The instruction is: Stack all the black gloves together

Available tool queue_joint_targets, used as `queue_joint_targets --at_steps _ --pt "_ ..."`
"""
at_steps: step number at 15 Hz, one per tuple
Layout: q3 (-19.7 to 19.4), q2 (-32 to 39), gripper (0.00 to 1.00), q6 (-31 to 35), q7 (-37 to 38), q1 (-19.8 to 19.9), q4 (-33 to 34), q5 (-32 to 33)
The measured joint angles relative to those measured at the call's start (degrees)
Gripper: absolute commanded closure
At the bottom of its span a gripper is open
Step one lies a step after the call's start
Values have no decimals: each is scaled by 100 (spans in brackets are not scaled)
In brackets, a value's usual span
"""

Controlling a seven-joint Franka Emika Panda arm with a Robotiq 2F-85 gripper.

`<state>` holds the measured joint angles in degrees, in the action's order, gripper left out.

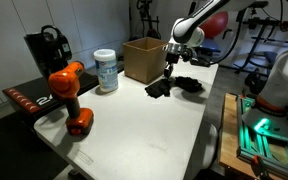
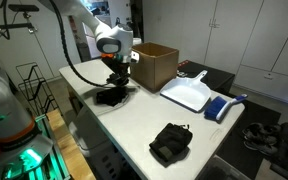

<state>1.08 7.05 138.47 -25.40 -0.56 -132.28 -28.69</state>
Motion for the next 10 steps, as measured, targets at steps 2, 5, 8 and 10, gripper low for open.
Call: queue_joint_targets --at_steps 2,5,8,10 --pt "-10 -254 99 -209 38 69 -97 55" --pt "-89 -877 99 -398 67 170 -378 146" --pt "-293 -1650 99 -407 167 256 -732 283" --pt "-469 -2192 99 -349 361 341 -966 355"
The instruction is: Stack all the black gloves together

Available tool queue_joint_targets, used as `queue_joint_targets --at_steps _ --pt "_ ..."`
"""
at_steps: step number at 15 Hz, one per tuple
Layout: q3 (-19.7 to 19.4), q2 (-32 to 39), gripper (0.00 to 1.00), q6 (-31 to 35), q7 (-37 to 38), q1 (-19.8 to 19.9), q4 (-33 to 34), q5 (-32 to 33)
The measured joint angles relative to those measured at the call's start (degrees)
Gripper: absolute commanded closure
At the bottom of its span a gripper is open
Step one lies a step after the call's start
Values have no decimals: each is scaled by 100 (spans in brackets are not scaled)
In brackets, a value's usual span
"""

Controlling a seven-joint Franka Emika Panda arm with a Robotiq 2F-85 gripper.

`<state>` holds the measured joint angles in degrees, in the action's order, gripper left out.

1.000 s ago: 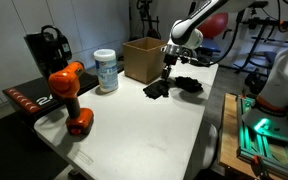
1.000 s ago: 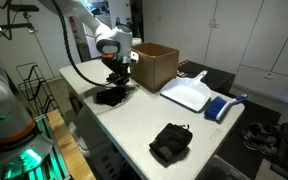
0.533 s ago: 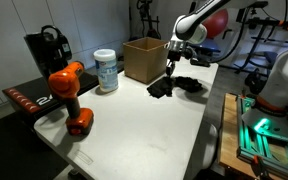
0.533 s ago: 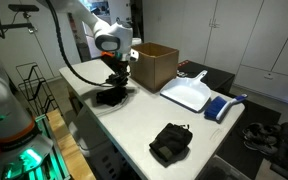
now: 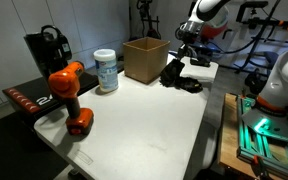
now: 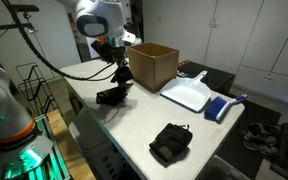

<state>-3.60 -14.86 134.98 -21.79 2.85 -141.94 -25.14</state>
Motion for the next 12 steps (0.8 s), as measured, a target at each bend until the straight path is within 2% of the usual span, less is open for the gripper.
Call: queue_joint_targets --at_steps 5,6,9,12 --pt "-533 -1207 99 250 660 458 -523 350" --pt "-629 -1385 96 305 815 595 -615 461" --pt "-794 -1680 96 434 1060 917 -802 668" --pt "-788 -1723 96 459 1139 935 -856 674"
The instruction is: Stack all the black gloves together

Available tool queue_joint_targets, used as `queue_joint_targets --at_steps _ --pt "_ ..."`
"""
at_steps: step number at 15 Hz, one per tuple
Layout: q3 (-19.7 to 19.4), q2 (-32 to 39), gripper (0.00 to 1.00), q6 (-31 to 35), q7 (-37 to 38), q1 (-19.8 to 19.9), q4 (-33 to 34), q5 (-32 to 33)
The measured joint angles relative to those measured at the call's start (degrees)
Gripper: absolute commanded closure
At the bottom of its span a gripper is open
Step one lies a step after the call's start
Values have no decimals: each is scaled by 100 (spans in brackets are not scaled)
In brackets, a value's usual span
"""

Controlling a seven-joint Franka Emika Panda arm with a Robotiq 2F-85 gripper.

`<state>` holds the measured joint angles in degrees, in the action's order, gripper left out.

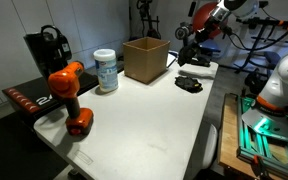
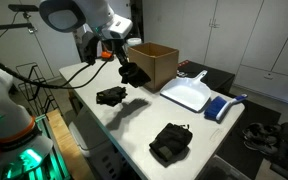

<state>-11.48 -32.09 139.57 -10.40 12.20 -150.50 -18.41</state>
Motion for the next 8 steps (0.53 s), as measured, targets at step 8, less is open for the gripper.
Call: queue_joint_targets --at_steps 8 --pt "-528 74 99 -5 400 236 290 2"
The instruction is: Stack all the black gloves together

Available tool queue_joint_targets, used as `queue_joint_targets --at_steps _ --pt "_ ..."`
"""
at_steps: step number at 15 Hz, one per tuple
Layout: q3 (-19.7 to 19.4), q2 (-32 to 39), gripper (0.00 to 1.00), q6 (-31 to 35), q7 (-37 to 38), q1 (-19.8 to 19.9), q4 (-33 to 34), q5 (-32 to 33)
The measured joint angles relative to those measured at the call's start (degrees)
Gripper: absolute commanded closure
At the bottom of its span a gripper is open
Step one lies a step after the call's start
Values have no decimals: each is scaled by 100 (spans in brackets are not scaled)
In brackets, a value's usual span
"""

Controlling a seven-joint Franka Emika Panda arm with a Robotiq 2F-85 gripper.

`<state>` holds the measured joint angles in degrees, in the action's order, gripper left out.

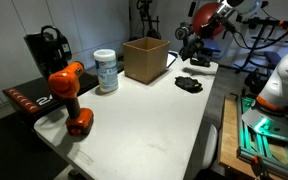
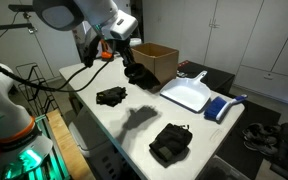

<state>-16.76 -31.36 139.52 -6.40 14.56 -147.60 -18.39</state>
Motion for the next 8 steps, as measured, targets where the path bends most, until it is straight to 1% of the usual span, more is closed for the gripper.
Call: queue_joint_targets --at_steps 2,4,8 --pt "-332 33 99 -30 30 222 165 0" --pt "-719 83 99 -180 -31 341 357 -1" --pt "-1492 420 99 -666 -482 334 772 -138"
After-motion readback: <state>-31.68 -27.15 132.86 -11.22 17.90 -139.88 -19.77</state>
